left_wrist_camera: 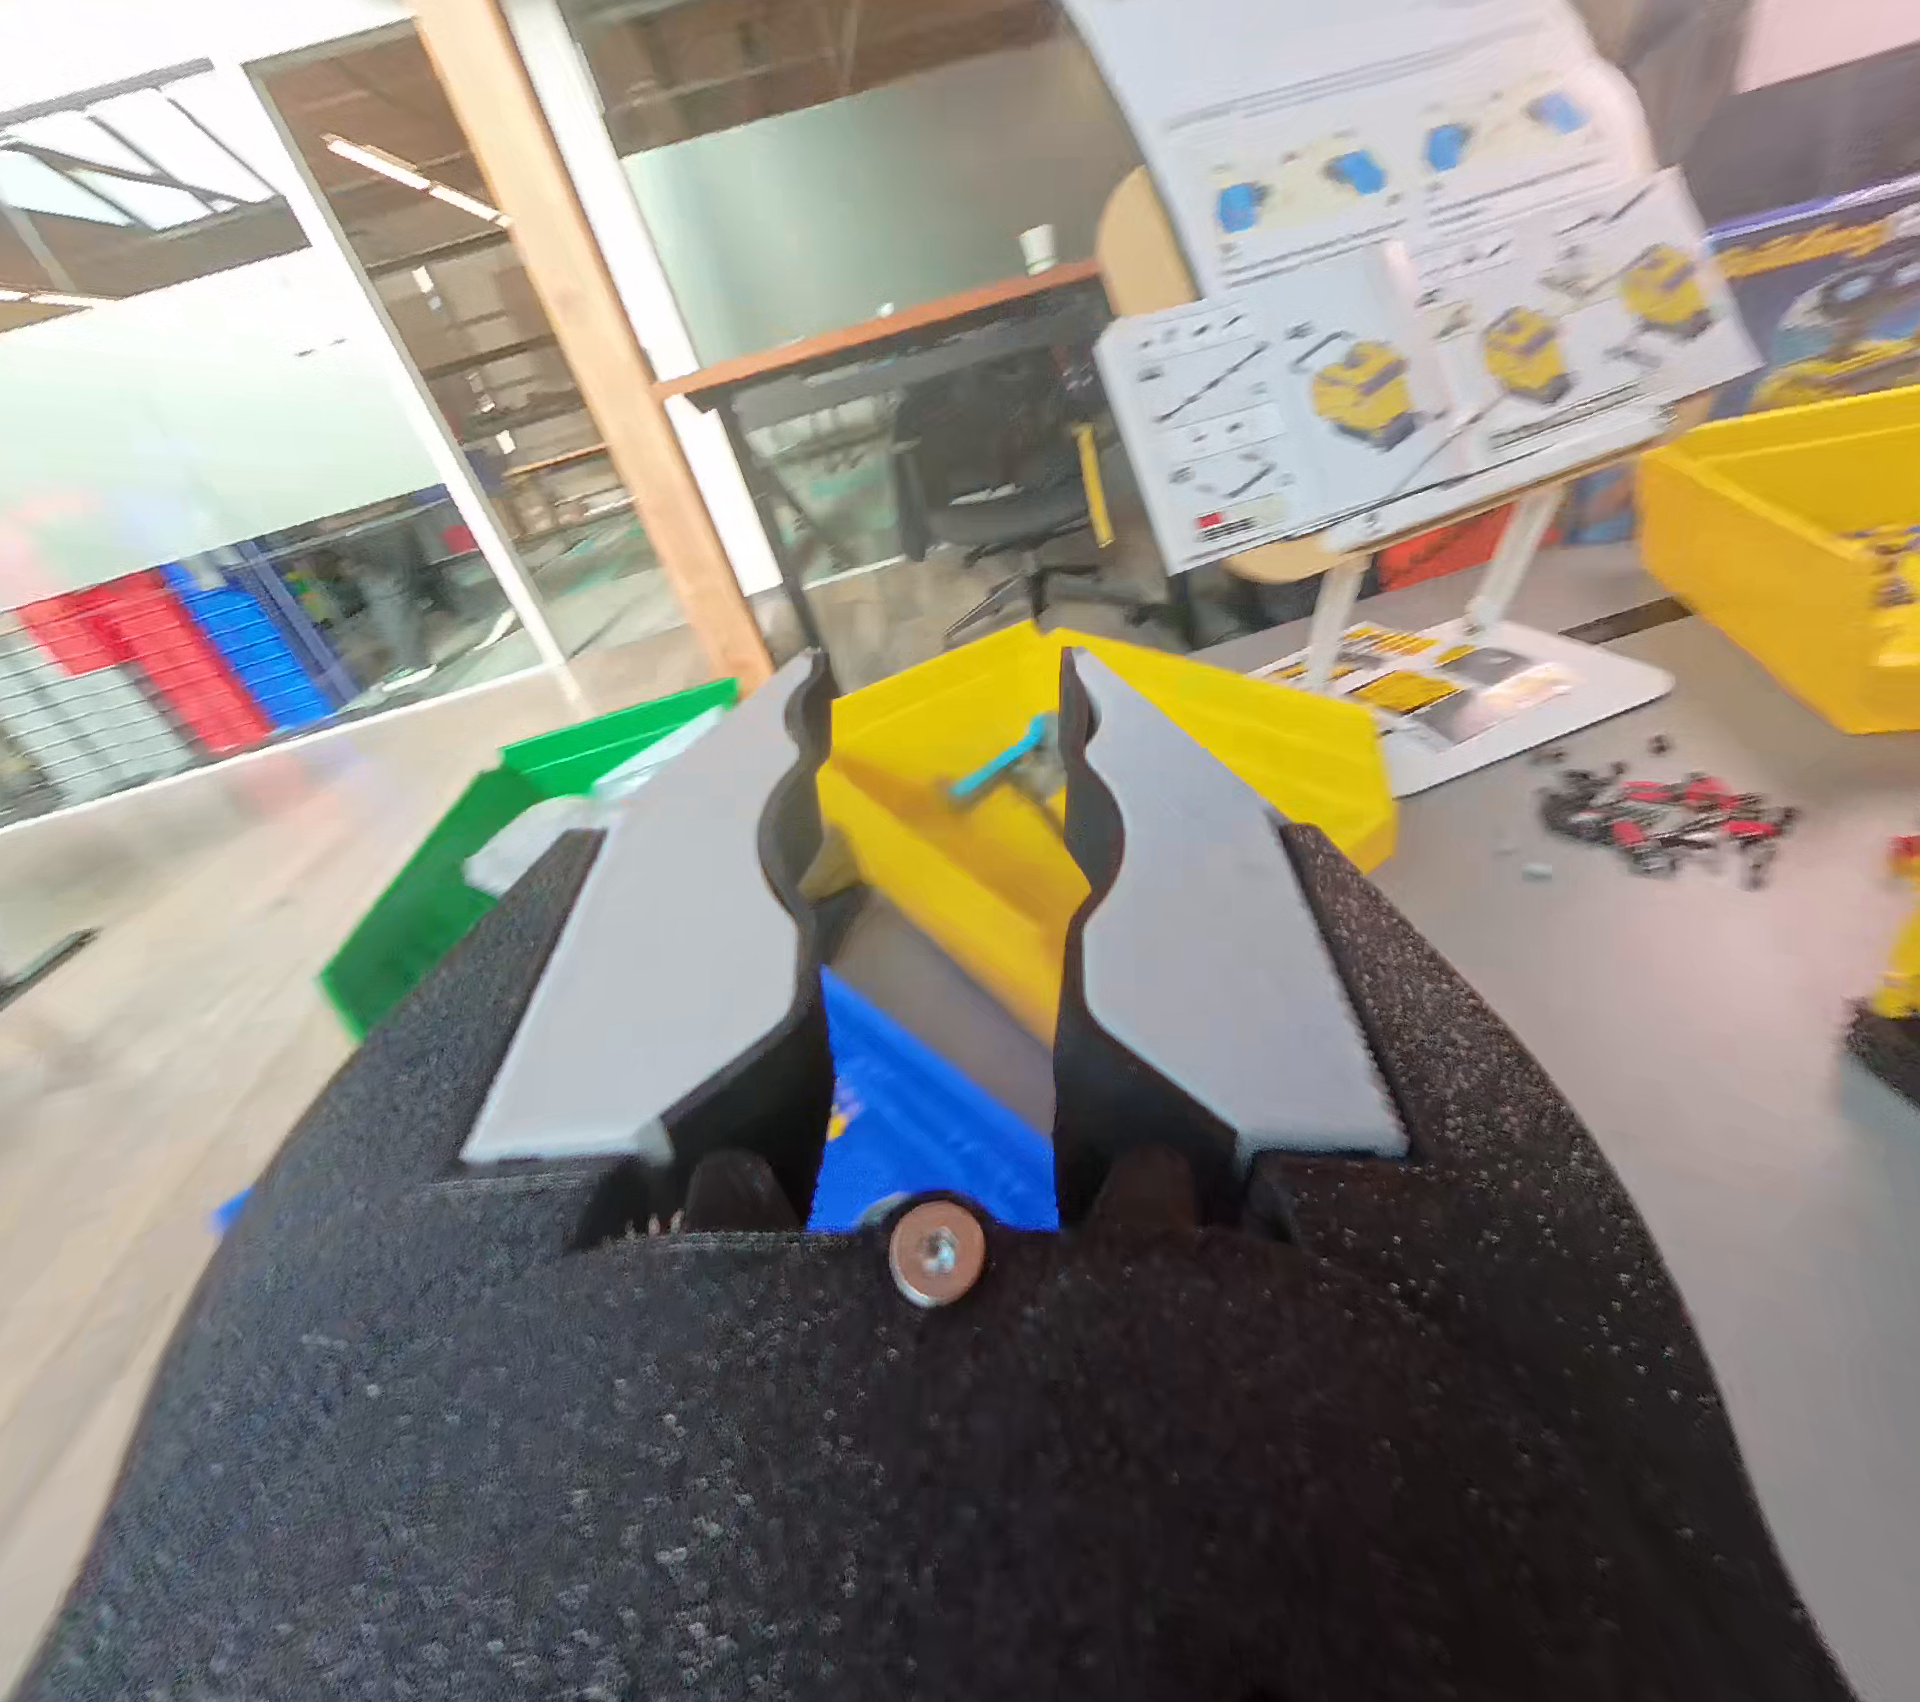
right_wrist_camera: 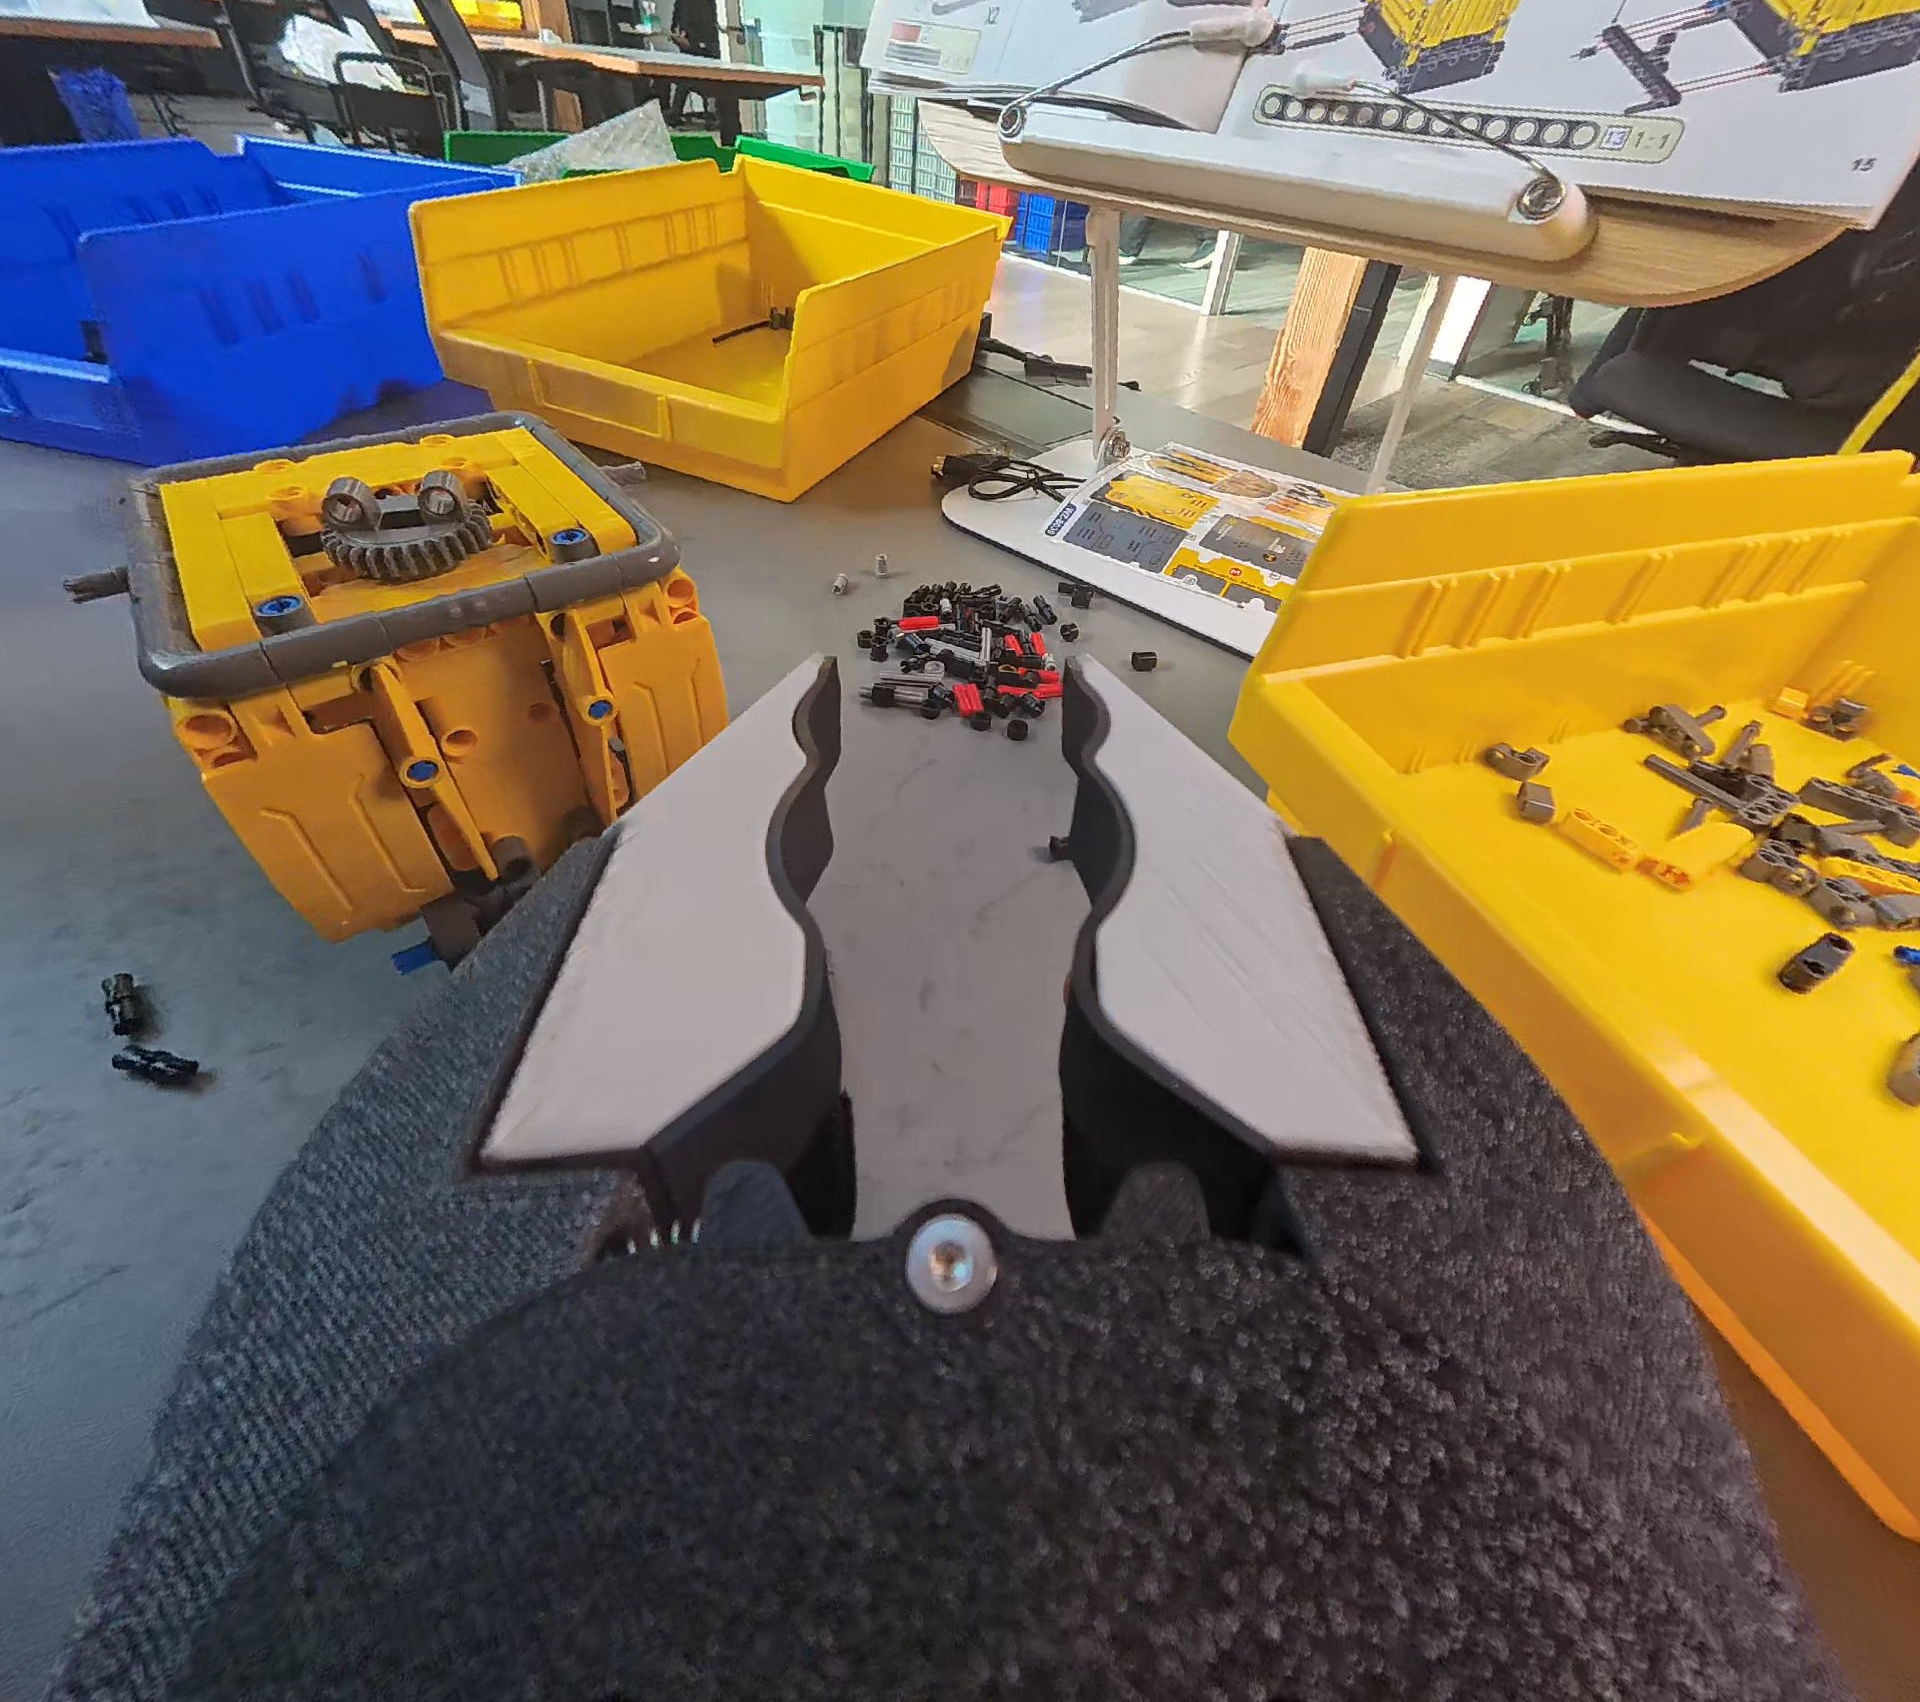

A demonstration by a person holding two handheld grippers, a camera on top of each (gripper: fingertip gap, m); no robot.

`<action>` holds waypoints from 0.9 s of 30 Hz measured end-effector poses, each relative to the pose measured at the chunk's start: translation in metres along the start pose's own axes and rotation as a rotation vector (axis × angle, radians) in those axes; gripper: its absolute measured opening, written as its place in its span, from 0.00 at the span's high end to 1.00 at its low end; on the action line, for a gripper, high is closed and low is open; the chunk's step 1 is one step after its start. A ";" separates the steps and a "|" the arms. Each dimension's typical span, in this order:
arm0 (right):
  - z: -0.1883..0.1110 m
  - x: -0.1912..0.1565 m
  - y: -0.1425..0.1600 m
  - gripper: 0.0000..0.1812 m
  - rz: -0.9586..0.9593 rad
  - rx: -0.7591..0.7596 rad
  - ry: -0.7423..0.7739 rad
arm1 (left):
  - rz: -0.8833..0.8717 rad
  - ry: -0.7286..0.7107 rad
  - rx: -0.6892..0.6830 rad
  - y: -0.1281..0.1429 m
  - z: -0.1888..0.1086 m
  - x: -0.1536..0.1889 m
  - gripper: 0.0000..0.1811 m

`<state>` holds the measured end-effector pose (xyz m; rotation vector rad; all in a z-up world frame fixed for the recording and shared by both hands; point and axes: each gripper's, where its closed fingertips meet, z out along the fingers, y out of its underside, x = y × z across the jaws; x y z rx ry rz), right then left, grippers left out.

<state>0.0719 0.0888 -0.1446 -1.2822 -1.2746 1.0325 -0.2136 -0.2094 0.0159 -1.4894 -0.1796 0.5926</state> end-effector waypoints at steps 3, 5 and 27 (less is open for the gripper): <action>0.001 -0.001 0.002 0.77 -0.024 -0.013 0.001 | 0.067 -0.101 -0.208 0.016 -0.010 -0.072 0.77; 0.002 -0.002 0.003 0.77 -0.031 -0.020 0.000 | 0.068 -0.046 -0.414 0.047 -0.010 -0.098 0.77; 0.006 -0.004 0.014 0.78 -0.183 -0.097 0.066 | 0.187 0.313 -1.356 0.300 0.042 -0.128 0.88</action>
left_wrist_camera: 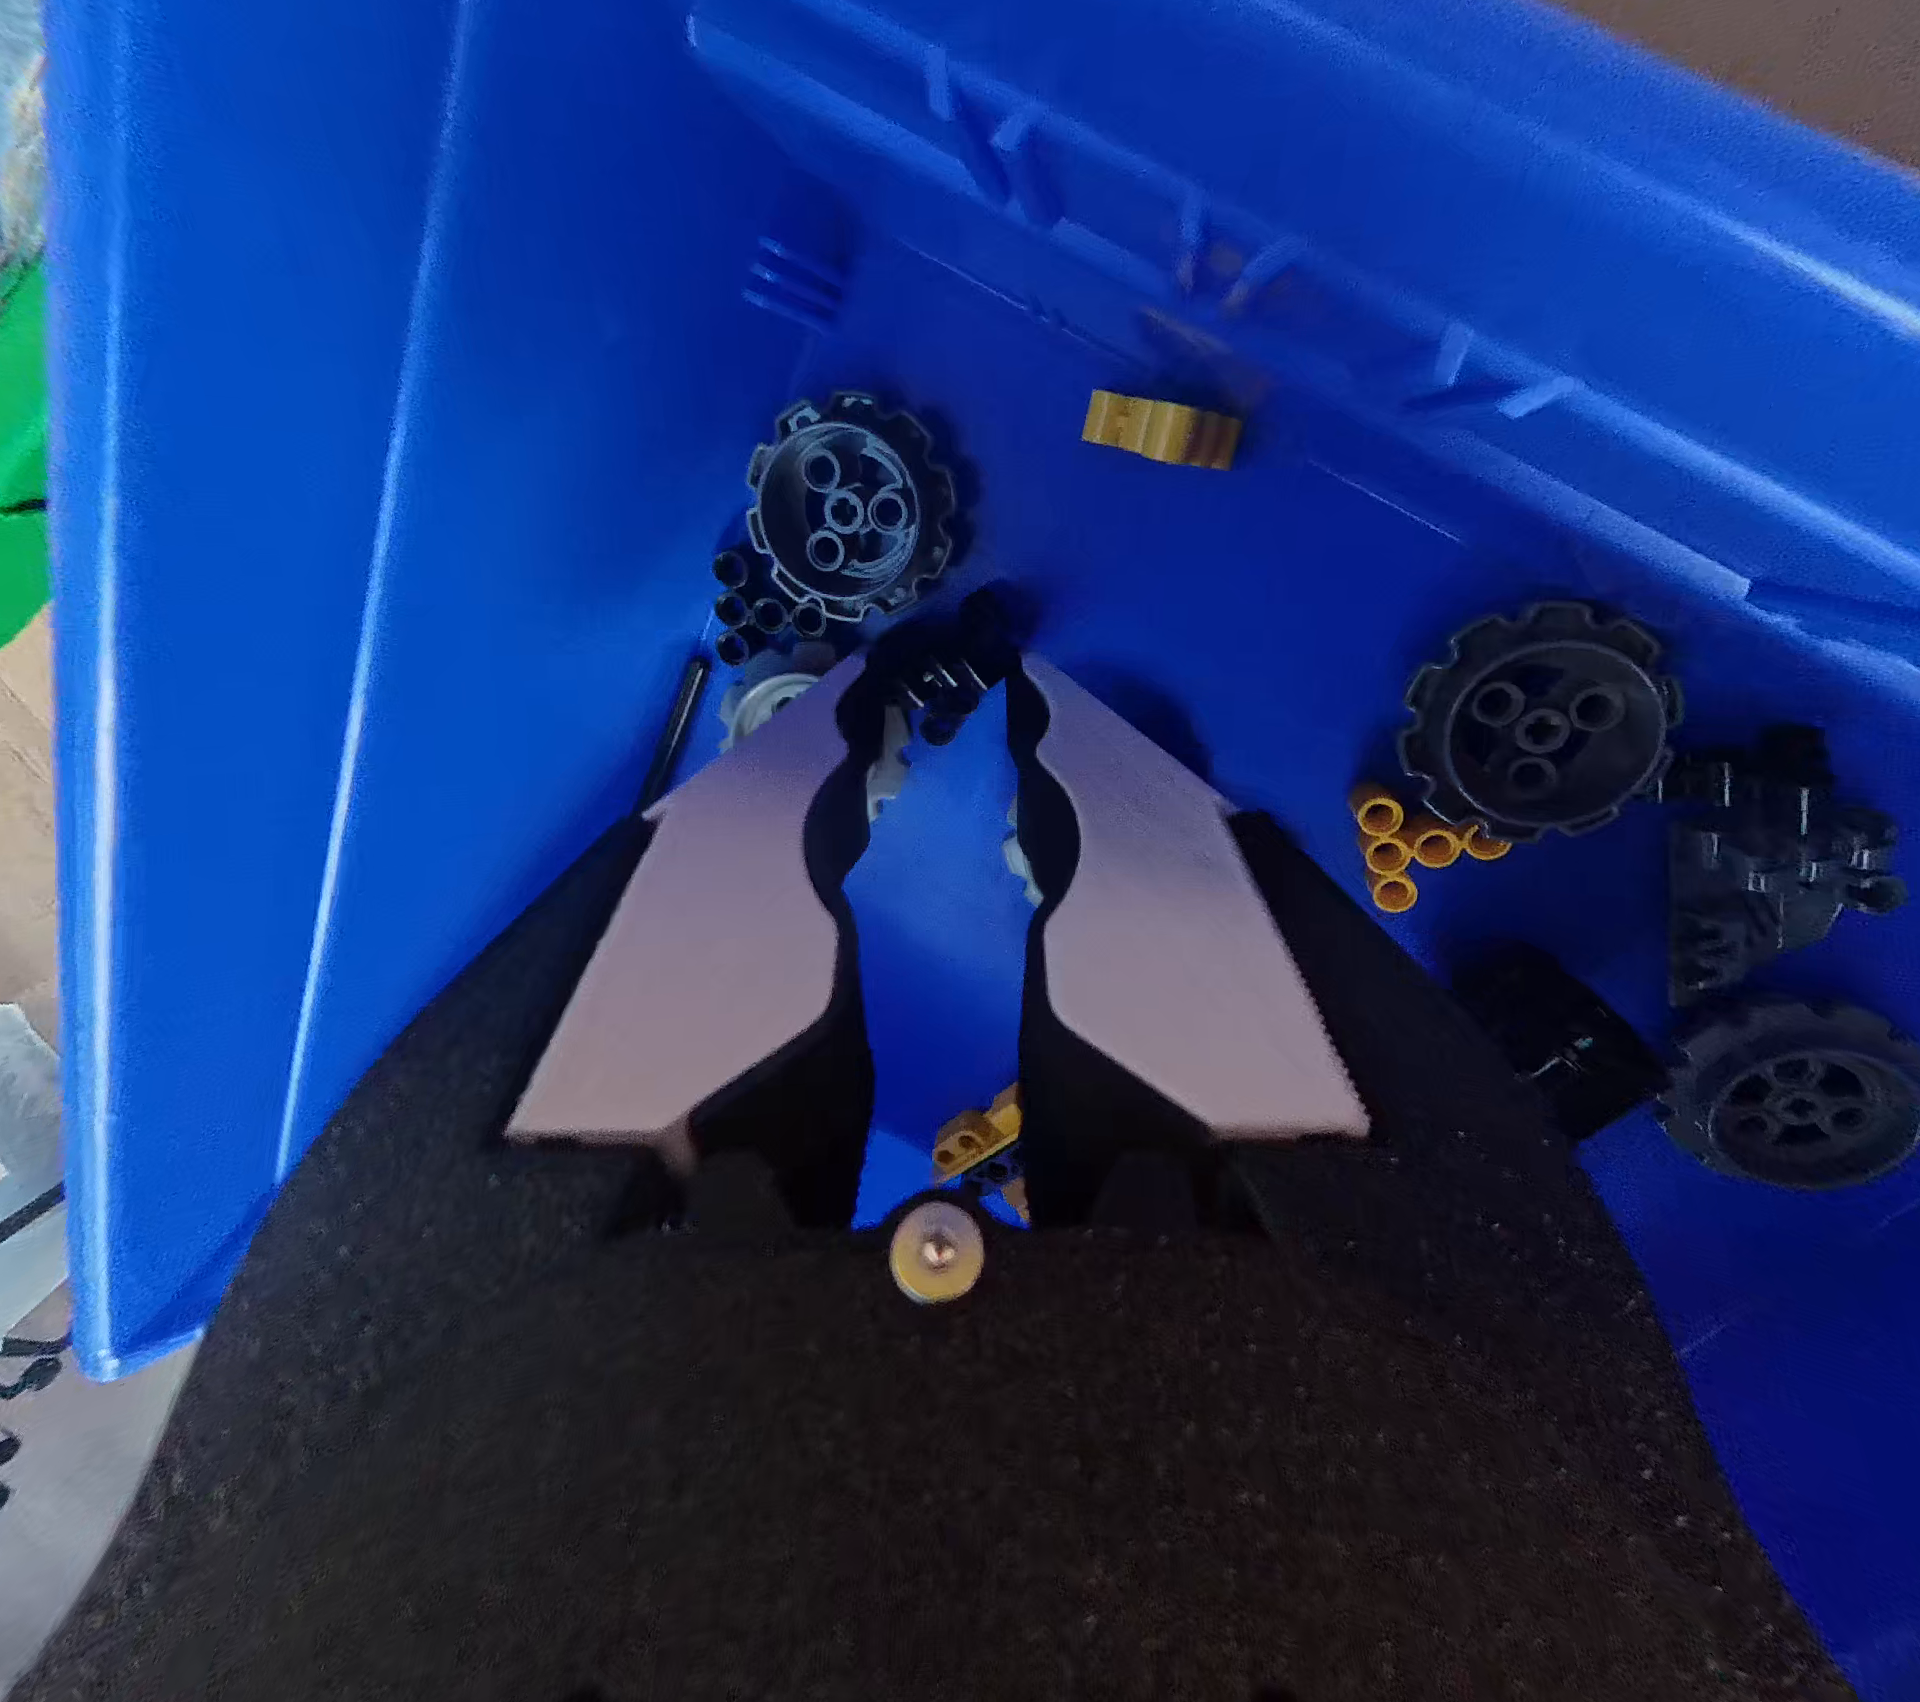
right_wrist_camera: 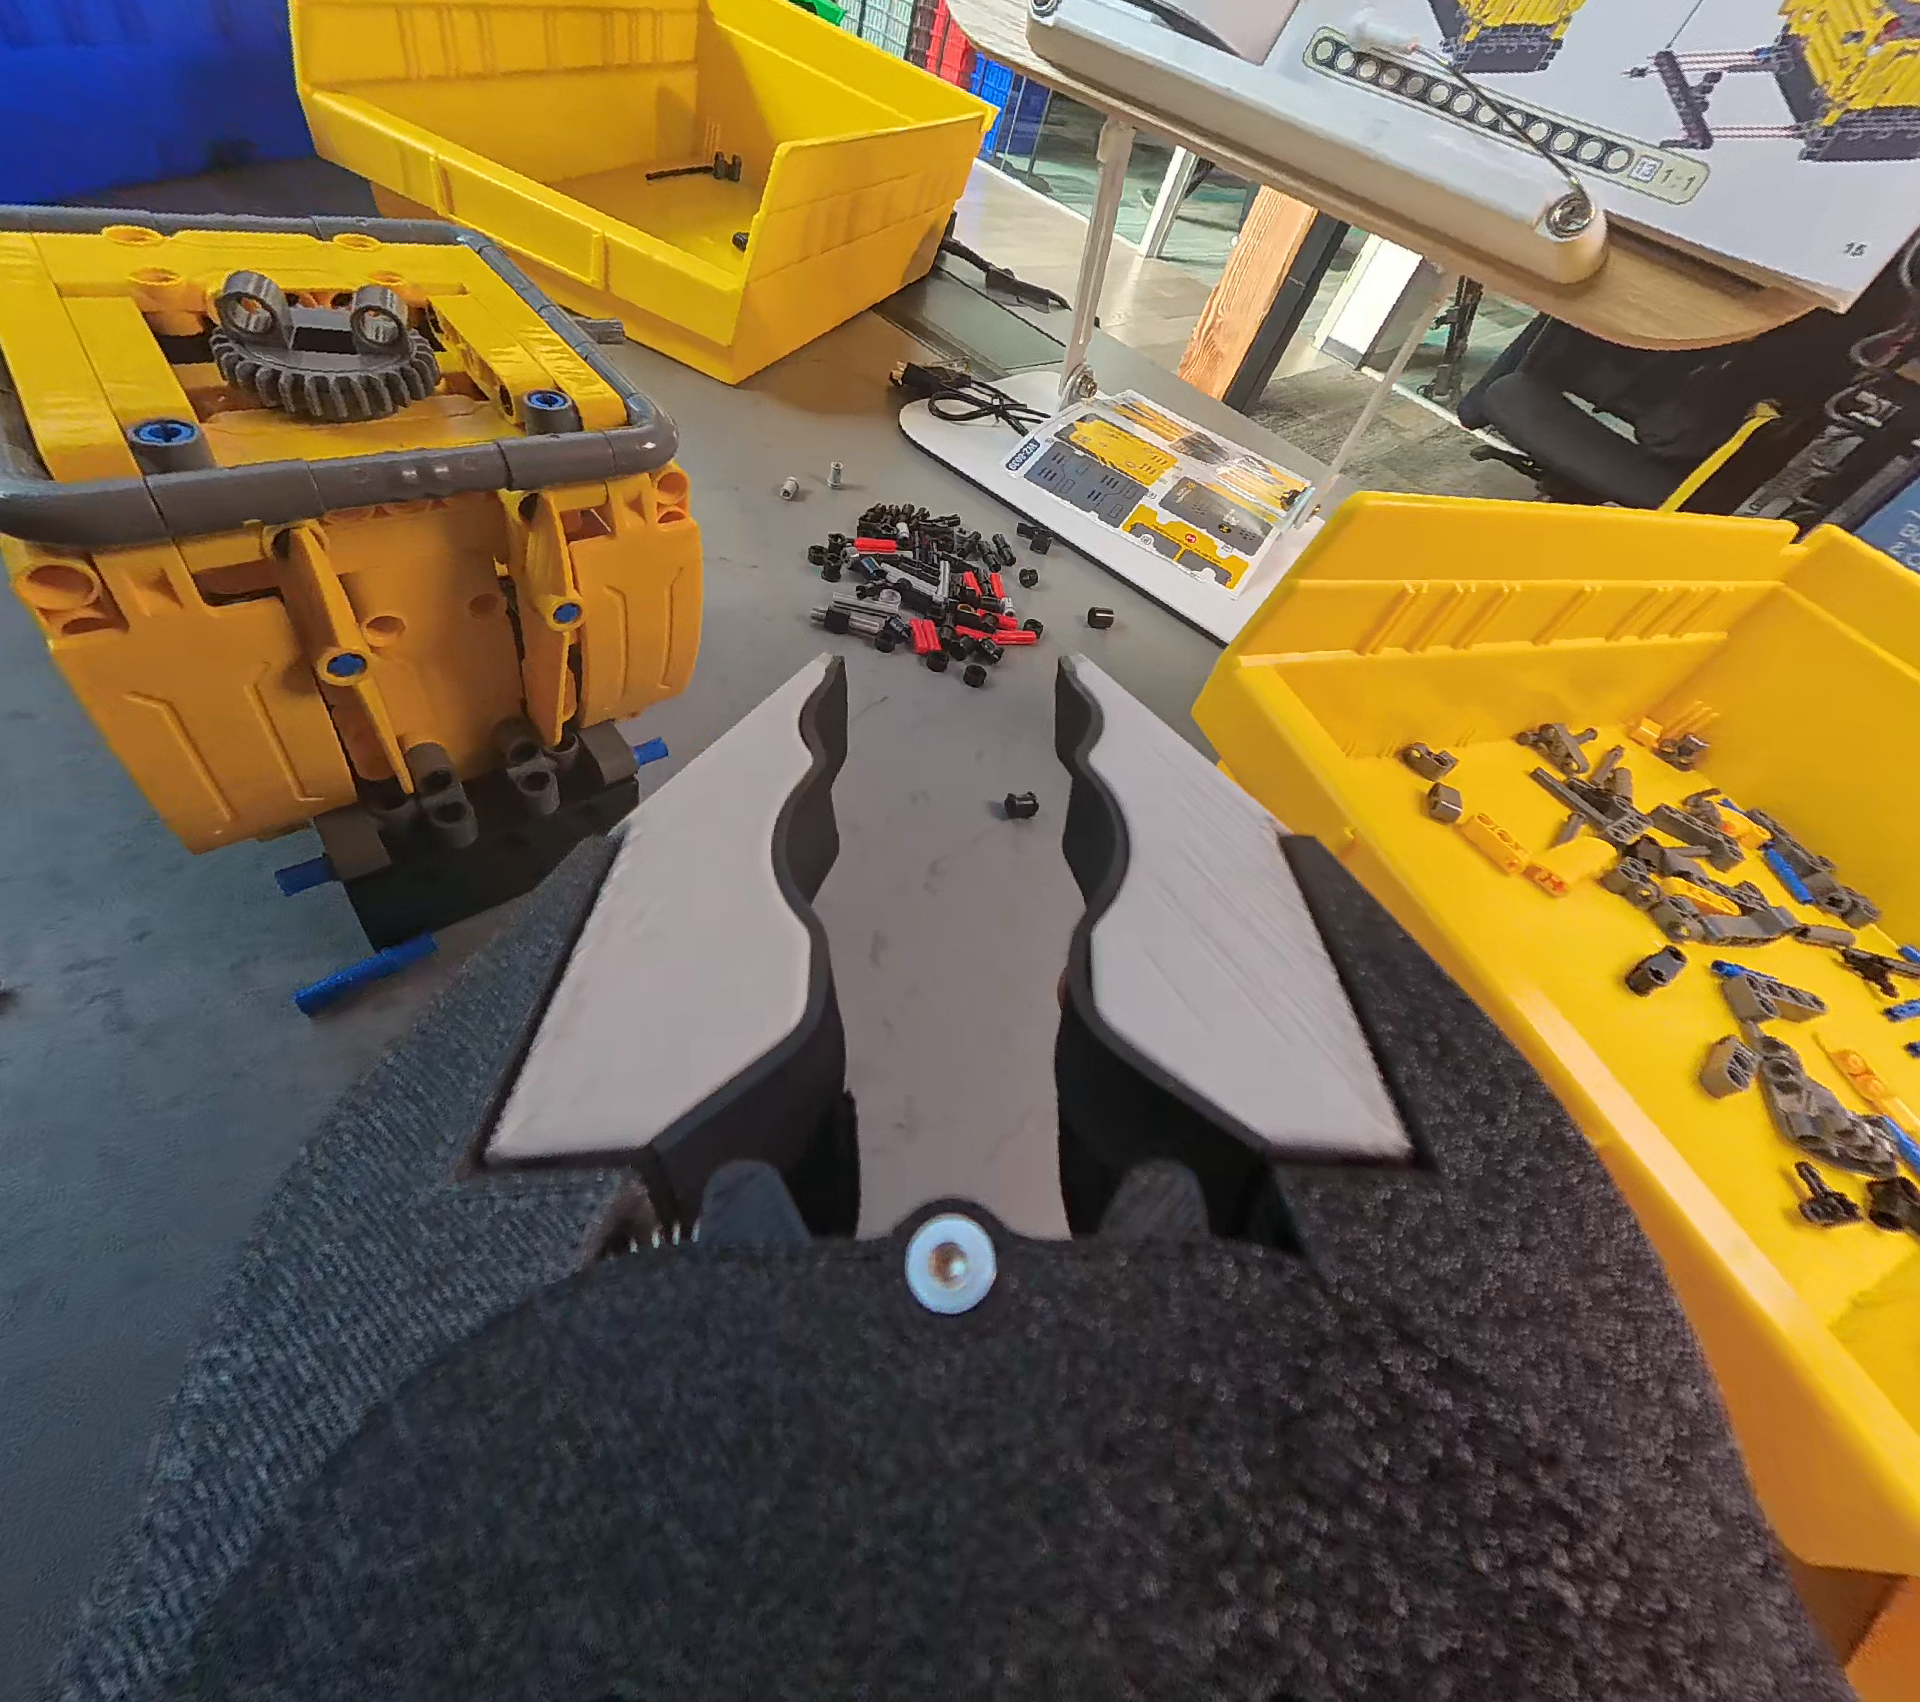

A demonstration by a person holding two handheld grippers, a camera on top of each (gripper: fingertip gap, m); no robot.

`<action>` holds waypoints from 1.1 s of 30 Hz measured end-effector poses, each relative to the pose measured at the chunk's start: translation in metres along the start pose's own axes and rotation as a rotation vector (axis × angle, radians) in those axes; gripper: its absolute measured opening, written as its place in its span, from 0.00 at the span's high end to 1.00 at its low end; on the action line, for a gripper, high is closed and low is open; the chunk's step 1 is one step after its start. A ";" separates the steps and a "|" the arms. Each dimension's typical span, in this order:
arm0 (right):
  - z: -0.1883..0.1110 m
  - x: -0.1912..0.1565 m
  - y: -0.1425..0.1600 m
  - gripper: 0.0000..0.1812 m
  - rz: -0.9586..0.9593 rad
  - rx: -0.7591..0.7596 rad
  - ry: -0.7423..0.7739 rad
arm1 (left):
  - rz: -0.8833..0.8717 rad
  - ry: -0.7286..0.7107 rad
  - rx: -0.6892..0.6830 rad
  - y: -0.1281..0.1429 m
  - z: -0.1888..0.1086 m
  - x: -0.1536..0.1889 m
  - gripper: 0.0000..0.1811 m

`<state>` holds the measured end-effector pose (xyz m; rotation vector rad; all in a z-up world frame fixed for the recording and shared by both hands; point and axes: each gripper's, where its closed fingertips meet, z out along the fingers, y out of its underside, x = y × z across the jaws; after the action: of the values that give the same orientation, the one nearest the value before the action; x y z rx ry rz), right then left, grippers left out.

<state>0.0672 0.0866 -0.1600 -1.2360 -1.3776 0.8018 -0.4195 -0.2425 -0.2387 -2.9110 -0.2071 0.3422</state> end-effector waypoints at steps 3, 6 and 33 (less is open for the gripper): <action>0.001 -0.001 0.001 0.78 -0.009 -0.004 -0.002 | 0.015 -0.018 0.036 -0.002 -0.008 -0.002 0.88; 0.001 -0.002 -0.001 0.78 -0.018 0.005 -0.005 | -0.034 0.046 0.197 -0.019 -0.040 0.004 0.88; -0.038 -0.104 -0.140 0.84 -0.480 0.383 -0.232 | -0.122 1.791 0.783 -0.161 -0.267 0.448 0.88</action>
<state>0.0594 -0.0521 -0.0476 -0.4971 -1.5359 0.8302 0.0589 -0.0629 -0.0451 -1.4893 0.0633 -1.6512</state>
